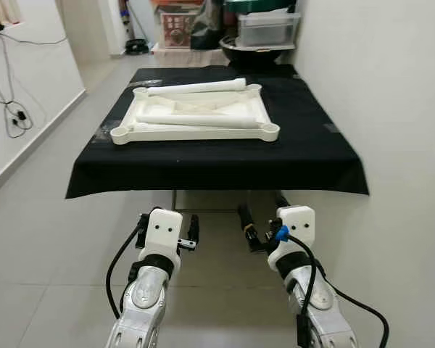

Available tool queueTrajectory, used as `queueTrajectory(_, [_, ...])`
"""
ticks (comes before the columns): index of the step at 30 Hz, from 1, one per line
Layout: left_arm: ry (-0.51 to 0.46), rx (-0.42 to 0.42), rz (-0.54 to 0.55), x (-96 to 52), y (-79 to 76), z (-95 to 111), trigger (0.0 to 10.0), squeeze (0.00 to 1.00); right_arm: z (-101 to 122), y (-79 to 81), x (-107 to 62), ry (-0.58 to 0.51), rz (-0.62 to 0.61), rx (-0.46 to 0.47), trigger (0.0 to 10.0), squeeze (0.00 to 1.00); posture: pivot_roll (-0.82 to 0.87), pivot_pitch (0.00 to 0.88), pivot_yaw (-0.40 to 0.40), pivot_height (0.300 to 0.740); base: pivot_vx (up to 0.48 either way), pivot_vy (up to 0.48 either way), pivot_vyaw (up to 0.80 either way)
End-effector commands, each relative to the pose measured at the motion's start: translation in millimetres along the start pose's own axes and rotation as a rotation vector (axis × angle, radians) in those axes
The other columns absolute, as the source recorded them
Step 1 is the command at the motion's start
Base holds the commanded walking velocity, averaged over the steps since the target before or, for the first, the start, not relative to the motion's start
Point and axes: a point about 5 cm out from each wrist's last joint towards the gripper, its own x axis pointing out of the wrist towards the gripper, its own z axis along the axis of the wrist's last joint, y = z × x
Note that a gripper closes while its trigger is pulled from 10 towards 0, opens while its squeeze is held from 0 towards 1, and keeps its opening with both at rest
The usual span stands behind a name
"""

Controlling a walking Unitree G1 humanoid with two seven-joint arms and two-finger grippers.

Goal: Building children table

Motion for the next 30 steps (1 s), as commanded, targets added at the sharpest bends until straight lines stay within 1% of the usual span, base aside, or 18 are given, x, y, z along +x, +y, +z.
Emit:
queueTrajectory(1, [0.014, -0.003, -0.002, 0.8, -1.1, -3.0, 10.0, 0.0, -4.4, 2.8, -0.1, 0.018, 0.01, 0.011, 10.0, 0.0, 0.01, 0.0, -0.022, 0.74, 0.0, 0.0, 0.0])
queueTrajectory(3, [0.015, -0.002, -0.012, 1.3, -1.7, -3.0, 10.0, 0.0, -5.1, 5.0, 0.4, 0.02, 0.032, 0.023, 10.0, 0.0, 0.01, 0.0, -0.022, 0.74, 0.0, 0.0, 0.0])
queueTrajectory(5, [0.02, -0.005, -0.016, 1.5, -2.3, -3.5, 10.0, 0.0, -6.3, 4.2, 0.5, 0.029, 0.024, 0.022, 10.0, 0.0, 0.01, 0.0, -0.02, 0.74, 0.0, 0.0, 0.0])
queueTrajectory(7, [0.024, -0.01, -0.03, 2.0, -3.3, -3.9, 10.0, 0.0, -6.8, 3.7, 0.9, 0.032, 0.021, 0.024, 10.0, 0.0, 0.01, 0.0, -0.02, 0.74, 0.0, 0.296, 0.0])
queueTrajectory(19, [0.039, 0.004, -0.031, 3.0, -3.5, -6.5, 10.0, 0.0, -8.1, 3.9, 1.4, 0.038, 0.021, 0.026, 10.0, 0.0, 0.01, 0.0, -0.023, 0.74, 0.0, 0.48, 0.0])
queueTrajectory(26, [0.008, 0.027, -0.041, 2.1, -5.1, -2.3, 10.0, 0.0, -9.0, 4.7, 1.6, 0.046, 0.023, 0.016, 10.0, 0.0, 0.01, 0.0, -0.027, 0.74, 0.0, 0.0, 0.0])
queueTrajectory(30, [-0.006, 0.032, -0.039, 2.4, -5.5, 0.6, 10.0, 0.0, -8.8, 1.8, 0.4, 0.038, 0.008, 0.013, 10.0, 0.0, 0.02, 0.0, -0.035, 0.74, 0.0, 0.0, 0.0])
